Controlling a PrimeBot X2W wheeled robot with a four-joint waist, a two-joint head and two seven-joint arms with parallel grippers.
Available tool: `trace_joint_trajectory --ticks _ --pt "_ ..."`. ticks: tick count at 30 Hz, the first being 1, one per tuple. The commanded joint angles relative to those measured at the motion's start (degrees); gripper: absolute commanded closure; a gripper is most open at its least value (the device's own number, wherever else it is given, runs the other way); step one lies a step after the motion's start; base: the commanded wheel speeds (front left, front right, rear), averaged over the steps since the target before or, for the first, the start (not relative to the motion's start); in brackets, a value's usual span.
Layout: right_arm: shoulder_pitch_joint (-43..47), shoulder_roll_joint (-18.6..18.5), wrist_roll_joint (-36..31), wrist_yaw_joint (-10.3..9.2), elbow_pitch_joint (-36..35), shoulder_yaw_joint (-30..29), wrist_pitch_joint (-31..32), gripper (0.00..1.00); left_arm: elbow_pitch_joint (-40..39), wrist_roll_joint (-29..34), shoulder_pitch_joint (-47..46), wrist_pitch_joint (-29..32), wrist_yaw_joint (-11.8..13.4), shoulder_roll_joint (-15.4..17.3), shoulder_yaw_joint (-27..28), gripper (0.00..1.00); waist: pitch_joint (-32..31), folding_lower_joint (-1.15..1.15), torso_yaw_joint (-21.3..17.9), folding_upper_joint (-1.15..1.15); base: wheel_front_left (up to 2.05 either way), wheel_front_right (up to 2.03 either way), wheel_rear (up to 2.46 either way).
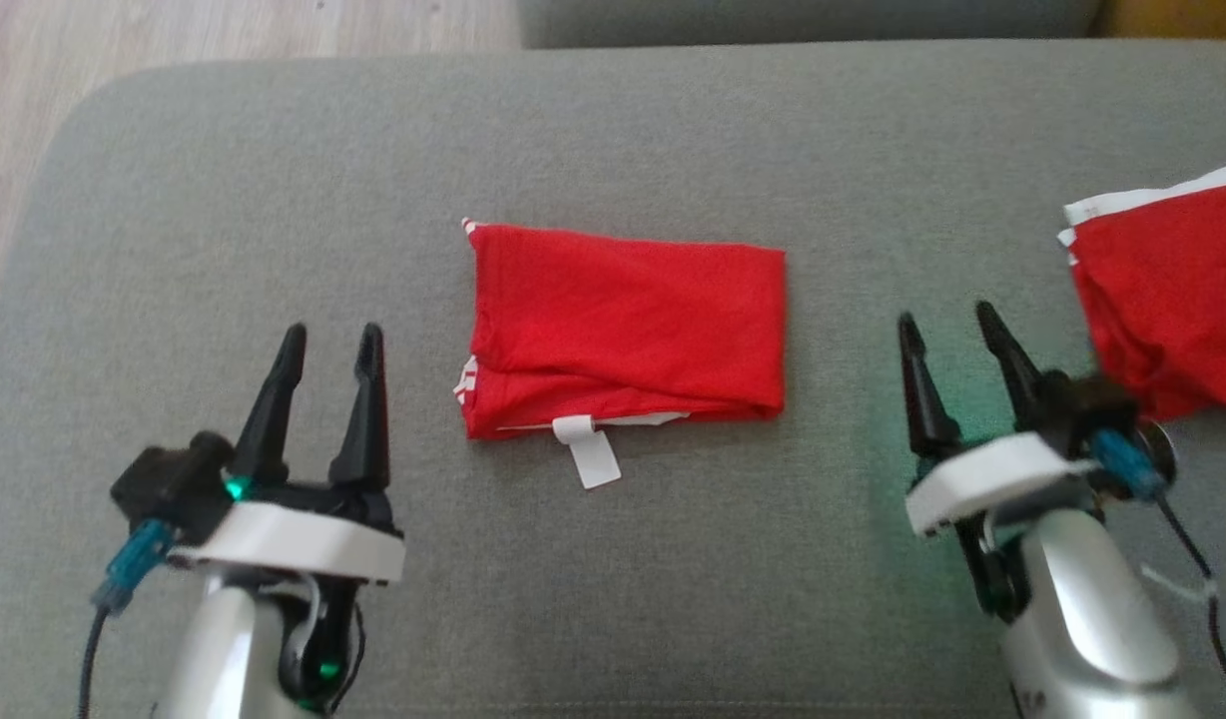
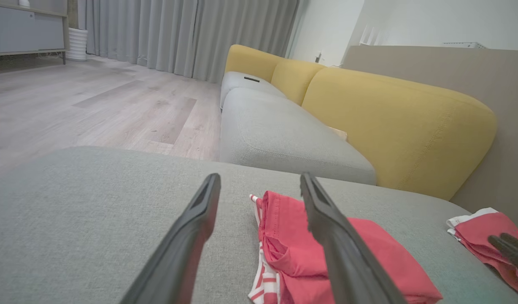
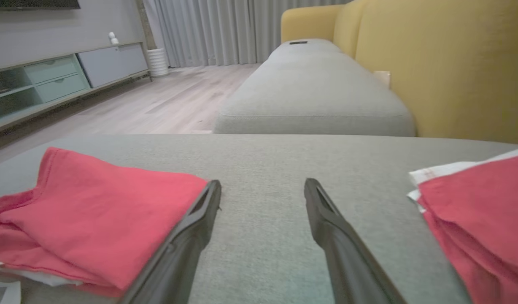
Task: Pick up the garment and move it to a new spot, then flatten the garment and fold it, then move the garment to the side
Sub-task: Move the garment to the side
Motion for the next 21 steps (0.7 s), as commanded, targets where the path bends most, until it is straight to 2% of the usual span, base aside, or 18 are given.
trace_joint_trajectory --ticks 1,5,14,21 --pt "-3.5 0.2 1.0 -0.05 -1.2 2.0 0.7 0.0 -2.1 -0.3 -3.3 -0.3 -0.4 0.3 1.2 0.0 1.1 0.0 1.0 0.0 0.0 0.0 0.0" --pt "-6.2 0.2 4.5 -0.05 2.3 5.1 4.2 0.0 -2.0 -0.6 -4.6 -0.3 -0.4 0.3 -0.4 0.0 2.7 0.0 2.8 0.0 0.0 0.0 0.0" --pt "-12.3 0.2 17.0 -0.05 13.6 11.7 12.0 0.0 -1.2 -1.5 -5.6 -0.3 -0.4 0.3 -2.3 0.0 4.1 0.0 6.5 0.0 0.0 0.0 0.0" --pt "-14.8 0.2 21.3 -0.05 21.4 16.1 13.6 0.0 -0.9 -1.7 -5.5 -0.3 -0.4 0.3 -2.3 0.0 3.8 0.0 7.6 0.0 0.0 0.0 0.0"
